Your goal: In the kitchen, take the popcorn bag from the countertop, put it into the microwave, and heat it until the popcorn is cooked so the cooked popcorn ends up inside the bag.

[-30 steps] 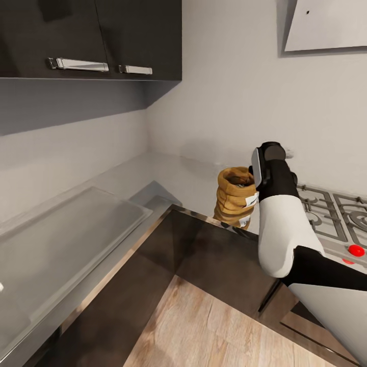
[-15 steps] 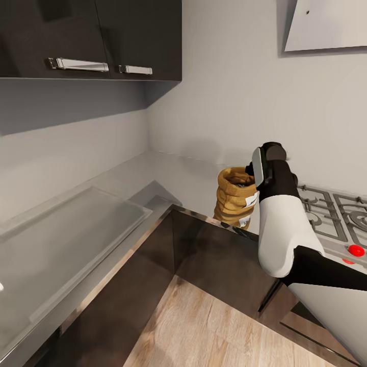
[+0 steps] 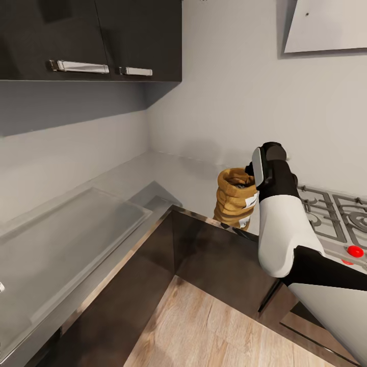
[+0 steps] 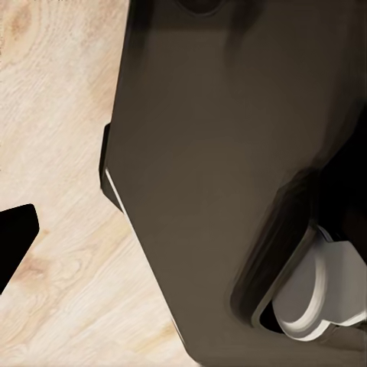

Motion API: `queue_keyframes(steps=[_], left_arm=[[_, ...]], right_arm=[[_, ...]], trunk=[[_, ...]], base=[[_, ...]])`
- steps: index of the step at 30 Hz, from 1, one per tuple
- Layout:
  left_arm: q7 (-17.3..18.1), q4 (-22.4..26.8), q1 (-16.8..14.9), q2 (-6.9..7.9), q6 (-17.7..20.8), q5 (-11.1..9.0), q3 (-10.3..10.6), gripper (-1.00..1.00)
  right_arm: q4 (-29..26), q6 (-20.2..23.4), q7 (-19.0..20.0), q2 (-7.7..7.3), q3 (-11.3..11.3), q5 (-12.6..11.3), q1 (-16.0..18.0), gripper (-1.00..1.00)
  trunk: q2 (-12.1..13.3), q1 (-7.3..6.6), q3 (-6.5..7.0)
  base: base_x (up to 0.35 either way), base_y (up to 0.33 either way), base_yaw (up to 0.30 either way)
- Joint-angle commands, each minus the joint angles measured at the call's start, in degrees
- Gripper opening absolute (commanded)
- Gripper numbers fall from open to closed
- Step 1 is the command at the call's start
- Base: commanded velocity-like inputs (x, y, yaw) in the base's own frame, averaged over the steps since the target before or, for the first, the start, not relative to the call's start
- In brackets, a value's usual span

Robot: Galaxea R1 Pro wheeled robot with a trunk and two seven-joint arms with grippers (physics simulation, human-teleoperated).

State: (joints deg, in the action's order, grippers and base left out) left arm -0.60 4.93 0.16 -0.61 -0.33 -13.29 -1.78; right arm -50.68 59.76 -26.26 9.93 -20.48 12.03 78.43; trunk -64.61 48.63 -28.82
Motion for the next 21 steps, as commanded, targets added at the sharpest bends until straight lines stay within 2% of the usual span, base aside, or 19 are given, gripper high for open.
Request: queue_keyframes(steps=[1, 10, 13, 21], left_arm=[[-0.07, 0.08, 0.02, -0.01, -0.04, -0.19, -0.15, 1.00], [-0.07, 0.06, 0.02, -0.01, -0.04, -0.17, -0.15, 1.00], [0.02, 0.11, 0.02, -0.09, -0.03, -0.17, -0.32, 1.00], [-0.02, 0.08, 0.02, -0.14, -0.02, -0.16, -0.35, 1.00]], right_arm=[[-0.04, 0.24, 0.16, 0.06, -0.17, 0.36, 0.06, 1.00], [0.96, 0.24, 0.25, 0.06, -0.16, 0.28, 0.06, 1.00], [0.70, 0.24, 0.06, 0.06, -1.14, -0.68, -0.93, 1.00], [0.51, 0.24, 0.15, 0.06, 0.47, 1.34, -0.05, 1.00]], trunk=[[0.38, -0.22, 0.13], [3.99, -2.20, 1.75], [3.98, -2.19, 1.74], [3.98, -2.19, 1.74]], base=[[0.000, 0.000, 0.000], [0.000, 0.000, 0.000], [0.000, 0.000, 0.000], [0.000, 0.000, 0.000]])
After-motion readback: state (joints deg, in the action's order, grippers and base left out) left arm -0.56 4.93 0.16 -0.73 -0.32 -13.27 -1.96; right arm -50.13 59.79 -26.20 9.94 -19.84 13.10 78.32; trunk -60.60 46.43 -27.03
